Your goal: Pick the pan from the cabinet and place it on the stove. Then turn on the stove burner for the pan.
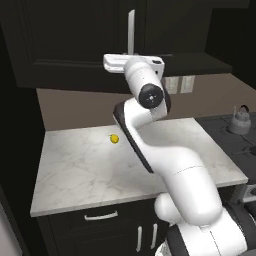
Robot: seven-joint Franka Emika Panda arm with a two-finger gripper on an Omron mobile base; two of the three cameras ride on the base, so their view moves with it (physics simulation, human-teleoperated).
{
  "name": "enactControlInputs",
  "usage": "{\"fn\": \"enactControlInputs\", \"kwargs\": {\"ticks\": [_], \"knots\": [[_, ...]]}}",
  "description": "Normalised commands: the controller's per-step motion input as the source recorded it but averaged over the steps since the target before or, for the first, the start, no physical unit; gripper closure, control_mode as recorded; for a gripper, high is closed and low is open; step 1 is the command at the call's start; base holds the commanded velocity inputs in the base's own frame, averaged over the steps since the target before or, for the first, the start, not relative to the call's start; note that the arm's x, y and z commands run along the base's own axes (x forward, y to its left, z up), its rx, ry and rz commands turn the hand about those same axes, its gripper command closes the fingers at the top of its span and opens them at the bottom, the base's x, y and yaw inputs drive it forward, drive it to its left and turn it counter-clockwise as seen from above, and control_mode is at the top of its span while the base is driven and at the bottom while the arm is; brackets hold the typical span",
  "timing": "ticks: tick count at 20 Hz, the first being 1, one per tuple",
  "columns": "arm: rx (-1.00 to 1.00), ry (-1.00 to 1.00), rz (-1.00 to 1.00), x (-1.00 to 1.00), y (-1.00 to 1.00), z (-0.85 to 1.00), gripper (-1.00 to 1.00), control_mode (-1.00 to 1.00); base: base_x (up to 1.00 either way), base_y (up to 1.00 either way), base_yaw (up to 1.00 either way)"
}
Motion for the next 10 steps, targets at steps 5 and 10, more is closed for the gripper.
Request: {"fn": "enactControlInputs", "kwargs": {"ticks": [5, 10], "knots": [[0.01, 0.09, 0.00, -0.92, 0.57, -0.03, 1.00, -1.00, 0.00, 0.00, 0.00], [0.00, 0.03, 0.00, -0.93, 0.70, -0.08, 1.00, -1.00, 0.00, 0.00, 0.00]]}}
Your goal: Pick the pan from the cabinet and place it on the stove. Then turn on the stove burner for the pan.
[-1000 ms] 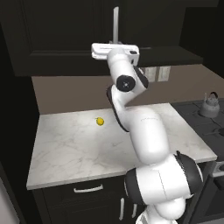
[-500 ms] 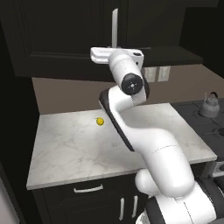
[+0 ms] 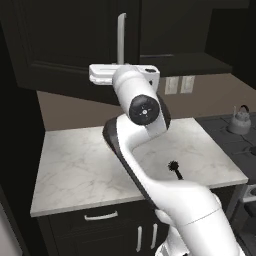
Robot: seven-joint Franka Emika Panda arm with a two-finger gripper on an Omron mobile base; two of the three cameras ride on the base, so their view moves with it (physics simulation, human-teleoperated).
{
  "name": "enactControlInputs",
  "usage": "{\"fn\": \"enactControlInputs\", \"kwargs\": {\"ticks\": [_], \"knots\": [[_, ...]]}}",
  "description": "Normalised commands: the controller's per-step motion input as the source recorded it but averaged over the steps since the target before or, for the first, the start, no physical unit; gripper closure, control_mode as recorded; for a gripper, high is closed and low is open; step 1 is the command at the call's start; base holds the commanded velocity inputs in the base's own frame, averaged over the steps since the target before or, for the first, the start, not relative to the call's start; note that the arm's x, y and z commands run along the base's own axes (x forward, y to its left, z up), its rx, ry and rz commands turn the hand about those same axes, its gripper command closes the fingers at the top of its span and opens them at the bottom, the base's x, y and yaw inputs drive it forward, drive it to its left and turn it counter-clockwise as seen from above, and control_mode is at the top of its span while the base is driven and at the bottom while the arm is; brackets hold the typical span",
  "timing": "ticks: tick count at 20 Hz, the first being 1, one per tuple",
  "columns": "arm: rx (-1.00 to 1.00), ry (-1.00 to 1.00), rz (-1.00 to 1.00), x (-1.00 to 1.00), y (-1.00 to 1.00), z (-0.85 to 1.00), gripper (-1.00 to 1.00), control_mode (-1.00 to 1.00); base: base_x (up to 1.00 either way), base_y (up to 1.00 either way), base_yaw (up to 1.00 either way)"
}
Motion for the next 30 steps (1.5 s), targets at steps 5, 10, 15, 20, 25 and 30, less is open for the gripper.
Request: {"fn": "enactControlInputs", "kwargs": {"ticks": [5, 10, 15, 20, 25, 30], "knots": [[-0.02, 0.05, 0.01, -0.42, 0.33, -0.02, -1.00, -1.00, 0.00, 0.00, 0.00], [0.08, -0.04, 0.00, -0.51, -0.20, -0.08, -1.00, -1.00, 0.00, 0.00, 0.00], [0.26, -0.03, 0.01, -1.00, -0.44, -0.04, -1.00, -1.00, 0.00, 0.00, 0.00], [0.36, 0.00, 0.05, -0.67, -0.75, 0.00, -1.00, -1.00, 0.00, 0.00, 0.00], [0.40, 0.11, 0.13, -0.07, -0.88, 0.00, -1.00, -1.00, 0.00, 0.00, 0.00], [0.41, 0.21, 0.24, 0.05, -0.57, -0.09, -1.00, -1.00, 0.00, 0.00, 0.00]]}}
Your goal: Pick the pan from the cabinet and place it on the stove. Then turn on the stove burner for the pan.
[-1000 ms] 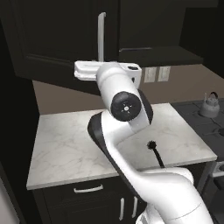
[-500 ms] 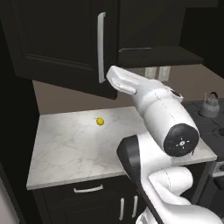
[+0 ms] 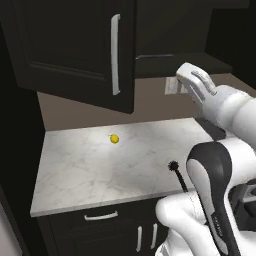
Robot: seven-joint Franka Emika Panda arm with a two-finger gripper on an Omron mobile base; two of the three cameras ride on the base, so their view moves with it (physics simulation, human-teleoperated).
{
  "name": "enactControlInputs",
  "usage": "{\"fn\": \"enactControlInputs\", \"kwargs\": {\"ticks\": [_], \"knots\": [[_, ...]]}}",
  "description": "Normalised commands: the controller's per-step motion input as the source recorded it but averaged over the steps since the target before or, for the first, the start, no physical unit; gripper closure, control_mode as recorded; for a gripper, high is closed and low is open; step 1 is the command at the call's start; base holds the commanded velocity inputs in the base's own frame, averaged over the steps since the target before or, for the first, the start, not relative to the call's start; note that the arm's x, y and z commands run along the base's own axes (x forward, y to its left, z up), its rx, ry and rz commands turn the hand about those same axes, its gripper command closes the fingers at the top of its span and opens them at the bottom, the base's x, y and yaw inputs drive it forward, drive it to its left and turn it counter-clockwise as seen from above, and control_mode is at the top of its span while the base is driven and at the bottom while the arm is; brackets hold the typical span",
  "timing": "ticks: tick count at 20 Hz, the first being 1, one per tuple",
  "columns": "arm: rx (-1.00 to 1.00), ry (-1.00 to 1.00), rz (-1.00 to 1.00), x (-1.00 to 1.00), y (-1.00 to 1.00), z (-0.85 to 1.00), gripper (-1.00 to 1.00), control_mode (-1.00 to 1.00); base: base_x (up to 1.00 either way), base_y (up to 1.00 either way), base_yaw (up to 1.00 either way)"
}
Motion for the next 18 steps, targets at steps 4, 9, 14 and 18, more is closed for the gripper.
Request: {"fn": "enactControlInputs", "kwargs": {"ticks": [4, 9, 14, 18], "knots": [[0.43, 0.21, 0.22, 0.26, -0.35, -0.19, -1.00, -1.00, 0.00, 0.00, 0.00], [0.36, 0.32, 0.21, 0.60, -0.03, -0.01, -1.00, -1.00, 0.00, 0.00, 0.00], [0.27, 0.30, 0.20, 0.75, 0.13, -0.06, -1.00, -1.00, 0.00, 0.00, 0.00], [0.16, 0.18, 0.26, 0.63, 0.37, -0.27, -1.00, -1.00, 0.00, 0.00, 0.00]]}}
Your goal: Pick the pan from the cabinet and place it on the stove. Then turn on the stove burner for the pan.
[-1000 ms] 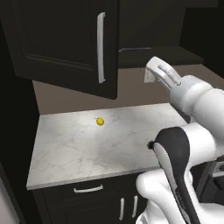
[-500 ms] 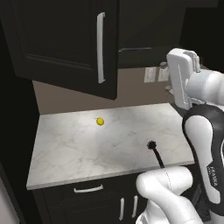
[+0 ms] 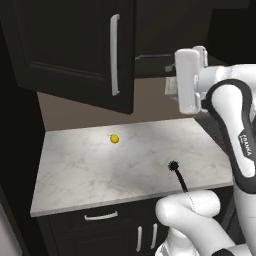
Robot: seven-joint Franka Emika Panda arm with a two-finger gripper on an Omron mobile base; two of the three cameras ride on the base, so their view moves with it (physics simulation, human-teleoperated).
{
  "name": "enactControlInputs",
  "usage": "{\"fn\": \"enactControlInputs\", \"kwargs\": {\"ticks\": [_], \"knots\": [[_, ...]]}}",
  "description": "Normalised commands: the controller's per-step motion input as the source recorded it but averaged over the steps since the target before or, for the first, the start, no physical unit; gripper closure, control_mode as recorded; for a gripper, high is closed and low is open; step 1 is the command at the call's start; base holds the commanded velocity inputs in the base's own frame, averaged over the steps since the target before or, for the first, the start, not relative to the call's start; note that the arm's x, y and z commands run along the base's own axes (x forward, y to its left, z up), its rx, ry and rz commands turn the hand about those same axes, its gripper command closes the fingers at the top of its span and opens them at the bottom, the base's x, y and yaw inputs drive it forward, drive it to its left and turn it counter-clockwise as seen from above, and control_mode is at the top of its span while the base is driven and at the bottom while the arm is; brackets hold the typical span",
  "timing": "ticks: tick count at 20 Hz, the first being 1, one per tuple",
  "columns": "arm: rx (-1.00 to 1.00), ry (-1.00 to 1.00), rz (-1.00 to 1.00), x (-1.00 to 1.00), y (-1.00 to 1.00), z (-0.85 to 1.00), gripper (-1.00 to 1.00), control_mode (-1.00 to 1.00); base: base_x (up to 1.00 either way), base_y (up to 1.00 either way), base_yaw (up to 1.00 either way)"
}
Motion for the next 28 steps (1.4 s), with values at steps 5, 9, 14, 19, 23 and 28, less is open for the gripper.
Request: {"fn": "enactControlInputs", "kwargs": {"ticks": [5, 9, 14, 19, 23, 28], "knots": [[0.14, 0.14, 0.26, 0.58, 0.51, -0.27, -1.00, -1.00, 0.00, 0.00, 0.00], [0.11, 0.11, 0.26, 0.53, 0.48, -0.21, -1.00, -1.00, 0.00, 0.00, 0.00], [0.01, 0.01, 0.25, 0.04, 0.63, -0.03, -1.00, -1.00, 0.00, 0.00, 0.00], [-0.07, 0.00, 0.19, -0.38, 0.81, 0.00, -1.00, -1.00, 0.00, 0.00, 0.00], [-0.07, 0.00, 0.17, -0.55, 0.83, 0.00, -1.00, -1.00, 0.00, 0.00, 0.00], [-0.06, 0.00, 0.15, -0.58, 0.83, 0.00, -1.00, -1.00, 0.00, 0.00, 0.00]]}}
